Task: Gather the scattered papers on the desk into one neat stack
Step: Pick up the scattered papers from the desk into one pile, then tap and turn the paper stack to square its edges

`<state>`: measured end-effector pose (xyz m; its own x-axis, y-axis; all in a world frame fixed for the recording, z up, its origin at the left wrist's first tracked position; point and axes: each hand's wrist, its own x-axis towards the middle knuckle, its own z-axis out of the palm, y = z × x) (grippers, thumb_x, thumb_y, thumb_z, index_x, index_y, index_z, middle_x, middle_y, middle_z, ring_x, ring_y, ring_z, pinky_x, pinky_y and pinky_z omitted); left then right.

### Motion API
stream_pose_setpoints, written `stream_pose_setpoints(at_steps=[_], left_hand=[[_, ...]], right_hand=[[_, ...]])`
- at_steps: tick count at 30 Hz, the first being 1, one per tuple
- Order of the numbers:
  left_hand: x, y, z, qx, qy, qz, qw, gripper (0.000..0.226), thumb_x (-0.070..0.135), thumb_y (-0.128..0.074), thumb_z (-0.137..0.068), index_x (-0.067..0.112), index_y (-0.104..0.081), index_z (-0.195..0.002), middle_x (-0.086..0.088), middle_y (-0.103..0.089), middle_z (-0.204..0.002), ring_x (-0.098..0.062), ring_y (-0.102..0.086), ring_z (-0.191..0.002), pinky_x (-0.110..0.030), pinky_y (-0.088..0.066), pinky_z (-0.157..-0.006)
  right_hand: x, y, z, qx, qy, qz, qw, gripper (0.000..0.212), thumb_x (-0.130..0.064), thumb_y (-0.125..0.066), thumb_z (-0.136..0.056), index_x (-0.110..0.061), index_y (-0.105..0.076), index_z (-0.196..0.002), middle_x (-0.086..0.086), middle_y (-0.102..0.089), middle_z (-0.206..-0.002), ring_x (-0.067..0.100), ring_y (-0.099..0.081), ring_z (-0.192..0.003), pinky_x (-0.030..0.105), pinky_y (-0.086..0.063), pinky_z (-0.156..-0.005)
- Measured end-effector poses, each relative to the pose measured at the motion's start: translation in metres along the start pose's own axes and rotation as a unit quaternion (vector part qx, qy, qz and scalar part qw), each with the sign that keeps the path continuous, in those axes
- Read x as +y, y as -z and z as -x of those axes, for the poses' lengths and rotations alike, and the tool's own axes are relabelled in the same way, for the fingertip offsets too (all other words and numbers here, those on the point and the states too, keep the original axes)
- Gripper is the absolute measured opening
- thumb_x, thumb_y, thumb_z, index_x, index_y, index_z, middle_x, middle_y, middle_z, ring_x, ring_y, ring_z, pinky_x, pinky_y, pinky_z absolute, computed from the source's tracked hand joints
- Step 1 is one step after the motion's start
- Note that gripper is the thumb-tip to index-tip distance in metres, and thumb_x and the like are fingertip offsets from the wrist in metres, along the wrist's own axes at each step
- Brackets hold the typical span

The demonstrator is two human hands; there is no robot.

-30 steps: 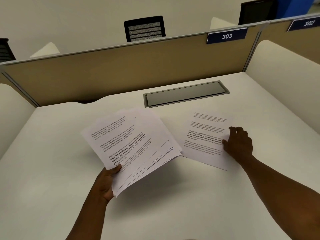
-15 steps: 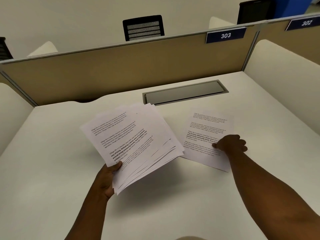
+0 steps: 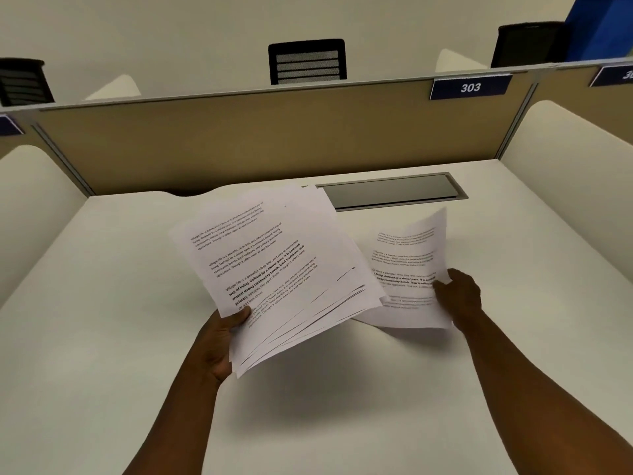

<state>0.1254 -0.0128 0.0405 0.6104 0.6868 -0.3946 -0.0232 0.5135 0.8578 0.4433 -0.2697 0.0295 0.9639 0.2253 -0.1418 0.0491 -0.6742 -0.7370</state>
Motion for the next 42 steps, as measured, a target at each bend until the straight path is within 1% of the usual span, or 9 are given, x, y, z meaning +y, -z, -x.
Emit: stream_pose_setpoints(at_steps=[3,8,15,20,24,27,29,33,42], left_hand=[[0.008,-0.007,0.002,-0.024,-0.010,0.022,0.999,0.048,0.008,-0.064,-0.081,0.015,-0.060,-0.129,-0.008,-0.068,-0.125,-0.027,-0.064,-0.115,-0.040,-0.055,-0.093],[0.017,-0.017,0.001,-0.046,-0.030,-0.007,0.998,0.055,0.010,-0.071,-0.078,0.014,-0.058,-0.131,-0.010,-0.065,-0.129,-0.031,-0.059,-0.122,-0.049,-0.039,-0.109],[0.026,-0.035,0.012,-0.072,0.027,-0.034,0.996,0.057,0.001,-0.070,-0.067,0.007,-0.063,-0.123,-0.014,-0.070,-0.118,-0.036,-0.065,-0.110,-0.050,-0.047,-0.101],[0.003,-0.034,0.012,-0.021,0.112,-0.074,0.991,0.040,-0.006,-0.058,-0.080,0.003,-0.063,-0.118,-0.020,-0.071,-0.112,-0.041,-0.067,-0.102,-0.055,-0.052,-0.093],[-0.017,-0.032,0.017,0.014,0.166,-0.088,0.982,0.035,-0.012,-0.048,-0.084,0.003,-0.064,-0.112,-0.018,-0.075,-0.097,-0.037,-0.070,-0.088,-0.044,-0.060,-0.067],[-0.026,-0.032,0.017,0.026,0.153,-0.097,0.983,0.039,-0.012,-0.048,-0.086,0.008,-0.062,-0.116,-0.017,-0.072,-0.107,-0.038,-0.068,-0.094,-0.046,-0.059,-0.072],[-0.032,-0.033,0.014,0.034,0.134,-0.091,0.986,0.031,-0.002,-0.054,-0.092,0.012,-0.061,-0.119,-0.015,-0.072,-0.111,-0.036,-0.069,-0.098,-0.047,-0.059,-0.076],[-0.035,-0.042,0.012,0.051,0.139,-0.092,0.985,0.021,0.026,-0.055,-0.098,0.013,-0.065,-0.111,-0.013,-0.074,-0.104,-0.031,-0.071,-0.093,-0.041,-0.059,-0.074],[-0.007,-0.045,0.014,0.011,0.045,-0.134,0.990,0.025,0.010,-0.060,-0.094,0.014,-0.065,-0.118,-0.007,-0.074,-0.109,-0.028,-0.072,-0.097,-0.043,-0.058,-0.084]], right_hand=[[-0.014,0.000,0.010,-0.062,0.059,-0.072,0.994,0.022,-0.014,-0.061,-0.092,-0.006,-0.066,-0.111,0.014,-0.068,-0.112,0.034,-0.063,-0.101,0.038,-0.049,-0.082],[-0.046,-0.001,0.033,-0.198,0.019,-0.239,0.950,0.026,-0.015,-0.063,-0.092,-0.011,-0.065,-0.117,0.011,-0.071,-0.111,0.029,-0.068,-0.098,0.041,-0.055,-0.085],[-0.063,-0.005,0.065,-0.380,-0.059,-0.349,0.855,0.025,-0.013,-0.057,-0.094,-0.014,-0.068,-0.117,0.015,-0.072,-0.110,0.038,-0.068,-0.102,0.050,-0.056,-0.085],[-0.037,-0.028,0.077,-0.401,-0.157,-0.327,0.841,0.026,-0.014,-0.058,-0.093,-0.007,-0.067,-0.117,0.022,-0.070,-0.111,0.041,-0.066,-0.101,0.059,-0.049,-0.093],[-0.017,-0.047,0.081,-0.370,-0.213,-0.294,0.855,0.042,-0.038,-0.055,-0.096,-0.003,-0.065,-0.117,0.019,-0.072,-0.108,0.038,-0.068,-0.100,0.055,-0.053,-0.089],[-0.016,-0.054,0.078,-0.349,-0.225,-0.282,0.865,0.066,-0.062,-0.037,-0.092,-0.010,-0.060,-0.124,0.016,-0.068,-0.117,0.035,-0.066,-0.107,0.052,-0.051,-0.094],[-0.022,-0.057,0.081,-0.350,-0.190,-0.227,0.889,0.075,-0.067,-0.041,-0.087,-0.013,-0.046,-0.139,0.011,-0.055,-0.138,0.032,-0.054,-0.124,0.051,-0.042,-0.106],[-0.031,-0.061,0.090,-0.340,-0.062,-0.150,0.926,0.053,-0.035,-0.040,-0.102,-0.014,-0.028,-0.149,0.005,-0.038,-0.150,0.028,-0.039,-0.137,0.045,-0.032,-0.115],[-0.038,-0.051,0.080,-0.317,0.025,-0.191,0.929,0.044,-0.015,-0.056,-0.095,-0.026,-0.049,-0.136,0.000,-0.059,-0.133,0.023,-0.058,-0.119,0.047,-0.046,-0.104]])
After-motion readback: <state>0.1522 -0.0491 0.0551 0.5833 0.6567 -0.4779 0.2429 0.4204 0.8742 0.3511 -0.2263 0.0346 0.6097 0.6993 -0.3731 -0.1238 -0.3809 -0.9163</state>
